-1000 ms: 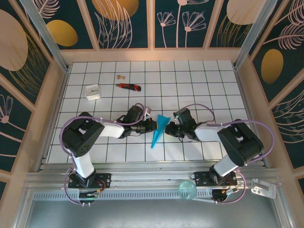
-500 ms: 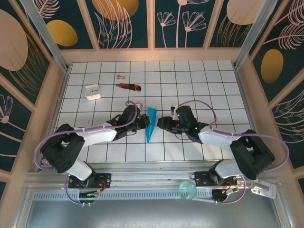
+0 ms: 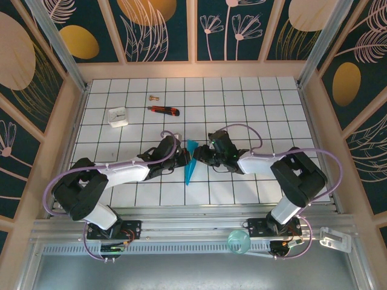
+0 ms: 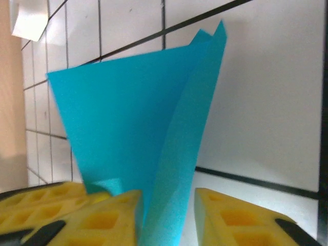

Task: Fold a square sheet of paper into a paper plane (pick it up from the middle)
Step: Move a paper plane to the center of the table.

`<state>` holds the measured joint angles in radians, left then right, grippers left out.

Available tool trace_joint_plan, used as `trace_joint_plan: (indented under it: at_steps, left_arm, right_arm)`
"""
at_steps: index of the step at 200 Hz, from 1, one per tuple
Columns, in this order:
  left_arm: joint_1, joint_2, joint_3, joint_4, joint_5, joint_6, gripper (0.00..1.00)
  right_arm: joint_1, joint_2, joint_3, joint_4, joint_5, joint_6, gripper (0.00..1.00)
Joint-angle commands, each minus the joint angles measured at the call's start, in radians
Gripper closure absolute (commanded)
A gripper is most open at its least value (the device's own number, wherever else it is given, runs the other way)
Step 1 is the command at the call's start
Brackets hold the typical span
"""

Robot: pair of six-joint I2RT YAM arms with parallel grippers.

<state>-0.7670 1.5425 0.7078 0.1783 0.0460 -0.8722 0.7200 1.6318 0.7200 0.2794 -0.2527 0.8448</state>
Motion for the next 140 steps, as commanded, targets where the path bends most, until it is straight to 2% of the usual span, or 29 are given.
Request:
trace_joint_plan:
  at_steps: [1, 23, 46, 67, 100, 121, 140]
  left_arm:
    - [-0.007, 0.004, 0.004, -0.009, -0.005, 0.015, 1.00]
    - [-0.008, 0.000, -0.001, 0.004, 0.006, 0.013, 1.00]
    - [-0.006, -0.026, -0.035, 0.066, 0.039, 0.012, 0.83]
    - [0.002, -0.077, -0.071, 0.099, 0.053, 0.028, 0.69]
    - [0.030, -0.176, -0.163, 0.128, 0.049, -0.011, 0.55]
    - [0.046, -0.159, -0.200, 0.139, 0.097, -0.079, 0.53]
    - [0.054, -0.114, -0.230, 0.219, 0.152, -0.143, 0.54]
  right_arm:
    - [-0.002, 0.023, 0.027, -0.024, 0.060, -0.020, 0.78]
    - [-0.018, 0.033, 0.006, -0.004, 0.048, -0.032, 0.92]
    - [-0.035, 0.040, -0.035, 0.057, -0.003, -0.050, 0.99]
    - [-0.039, 0.040, -0.066, 0.095, -0.026, -0.069, 1.00]
    - [-0.045, 0.038, -0.103, 0.123, -0.038, -0.061, 1.00]
    - [-0.050, 0.040, -0.121, 0.136, -0.037, -0.054, 1.00]
    - [-0.054, 0.046, -0.135, 0.156, -0.043, -0.043, 1.00]
